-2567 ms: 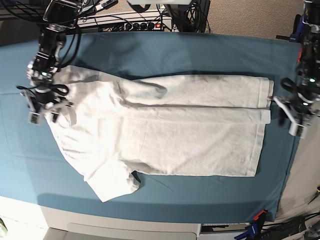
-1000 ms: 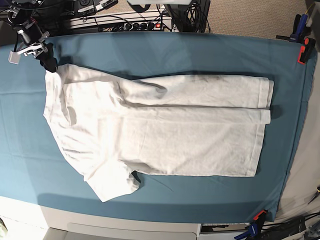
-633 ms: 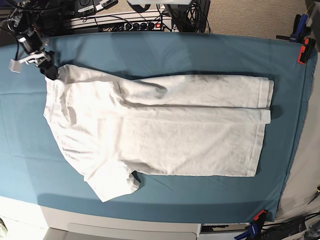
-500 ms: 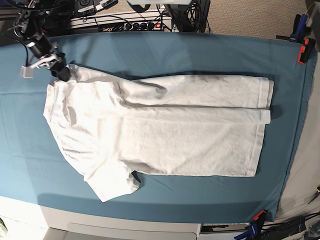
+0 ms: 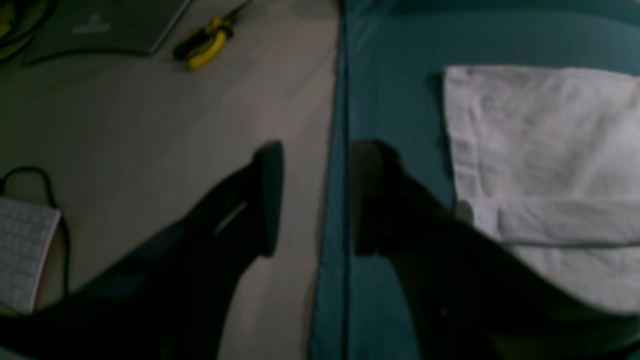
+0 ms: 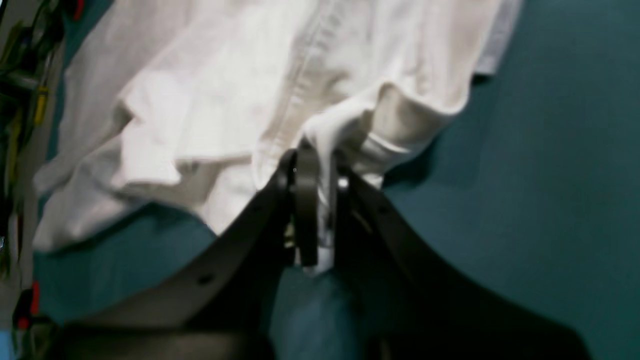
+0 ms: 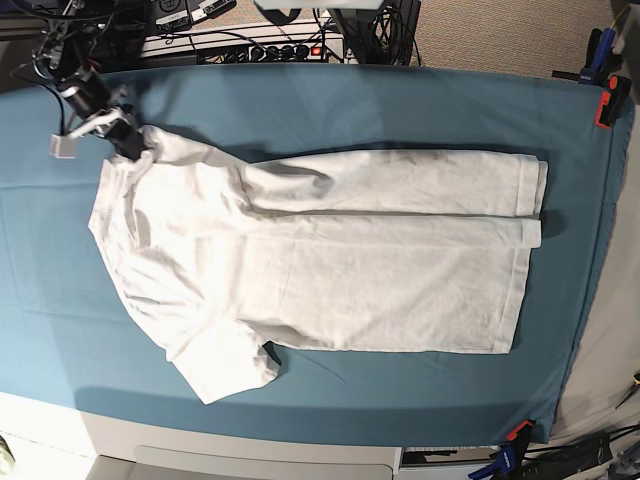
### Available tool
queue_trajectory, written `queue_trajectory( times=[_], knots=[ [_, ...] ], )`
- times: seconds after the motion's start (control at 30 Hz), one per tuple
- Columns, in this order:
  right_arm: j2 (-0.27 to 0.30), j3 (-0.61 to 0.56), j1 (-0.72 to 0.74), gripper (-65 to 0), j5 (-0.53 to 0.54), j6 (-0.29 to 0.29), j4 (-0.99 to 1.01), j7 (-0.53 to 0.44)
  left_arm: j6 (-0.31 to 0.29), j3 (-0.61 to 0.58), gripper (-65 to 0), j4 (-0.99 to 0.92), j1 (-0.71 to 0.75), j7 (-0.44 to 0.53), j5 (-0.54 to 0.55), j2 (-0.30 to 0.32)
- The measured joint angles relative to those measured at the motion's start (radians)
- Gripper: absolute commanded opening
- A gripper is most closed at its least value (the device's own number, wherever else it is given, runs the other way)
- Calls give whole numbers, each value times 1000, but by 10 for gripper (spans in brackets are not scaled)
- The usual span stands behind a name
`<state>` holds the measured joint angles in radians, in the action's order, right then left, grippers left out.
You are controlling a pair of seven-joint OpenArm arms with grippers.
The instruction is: Fold the T-shirt properly
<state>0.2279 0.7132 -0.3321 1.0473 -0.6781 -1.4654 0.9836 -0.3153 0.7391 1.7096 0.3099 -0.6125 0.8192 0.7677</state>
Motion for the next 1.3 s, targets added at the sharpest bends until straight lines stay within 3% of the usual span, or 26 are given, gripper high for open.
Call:
queue_trajectory(
  times=[0.17, 0.57, 0.73, 0.93, 1.13, 1.3],
  knots=[
    [10, 85, 0, -650, 24, 0, 0, 11, 0, 0, -422, 0, 56, -93, 98, 0],
    [30, 115, 0, -650, 24, 0, 0, 11, 4, -26, -422, -3, 256, -147, 288, 2],
    [30, 115, 0, -650, 24, 0, 0, 11, 56, -148, -422, -8, 249, -119, 282, 3],
    [30, 115, 0, -650, 24, -2, 0, 11, 57, -370, -422, -116, 128, -117, 264, 2],
    [29, 115, 0, -650, 24, -11, 0, 11, 71, -404, -422, -225, 27, -176, 355, 5],
    [29, 115, 0, -650, 23, -11, 0, 11, -36, -406, -398, -230, 51, -229, 489, 11]
  ],
)
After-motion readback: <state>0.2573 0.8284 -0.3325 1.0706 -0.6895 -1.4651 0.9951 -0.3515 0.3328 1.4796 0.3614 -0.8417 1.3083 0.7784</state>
